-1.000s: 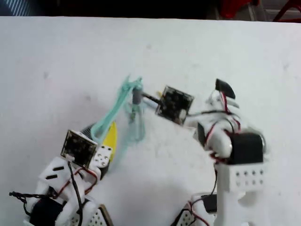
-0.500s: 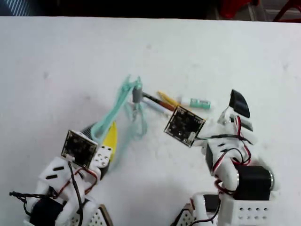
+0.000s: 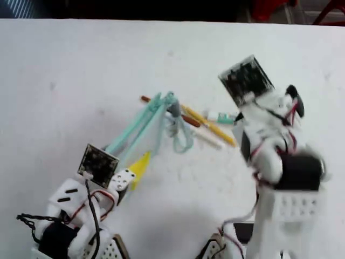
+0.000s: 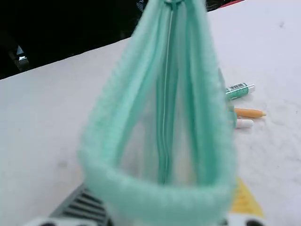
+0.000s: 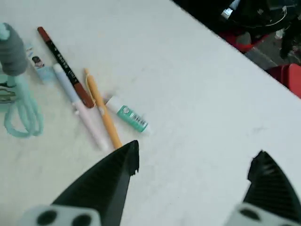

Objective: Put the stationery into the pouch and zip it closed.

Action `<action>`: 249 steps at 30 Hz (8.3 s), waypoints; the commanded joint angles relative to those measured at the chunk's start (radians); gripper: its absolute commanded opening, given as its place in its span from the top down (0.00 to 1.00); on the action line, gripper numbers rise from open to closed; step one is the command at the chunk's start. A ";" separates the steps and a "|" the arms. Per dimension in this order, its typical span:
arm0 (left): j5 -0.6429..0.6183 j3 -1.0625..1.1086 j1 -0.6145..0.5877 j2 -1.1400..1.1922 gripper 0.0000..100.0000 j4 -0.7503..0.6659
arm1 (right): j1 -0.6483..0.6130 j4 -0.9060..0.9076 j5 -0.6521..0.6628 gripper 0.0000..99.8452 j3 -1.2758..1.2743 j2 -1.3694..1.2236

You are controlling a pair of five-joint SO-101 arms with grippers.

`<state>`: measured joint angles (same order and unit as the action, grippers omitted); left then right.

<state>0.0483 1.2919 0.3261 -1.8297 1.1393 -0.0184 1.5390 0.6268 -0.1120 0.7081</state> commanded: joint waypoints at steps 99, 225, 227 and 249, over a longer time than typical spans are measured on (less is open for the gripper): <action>-0.083 0.028 -0.038 0.005 0.98 -0.169 | -0.200 -0.059 -0.176 0.98 -0.081 -0.021; -0.018 0.034 -0.156 0.005 0.98 -0.117 | -0.433 -0.395 -0.417 0.80 -0.097 0.125; -0.048 0.012 -0.243 0.005 0.98 -0.117 | -0.383 -0.432 -0.416 0.80 -0.123 0.091; -0.230 0.040 -0.456 0.005 0.98 -0.183 | -0.409 -0.437 -0.195 0.80 0.331 -0.951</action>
<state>-0.1726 1.3472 -0.1235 -1.8144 0.9935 -0.4219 1.0556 0.4212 0.0644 -0.1235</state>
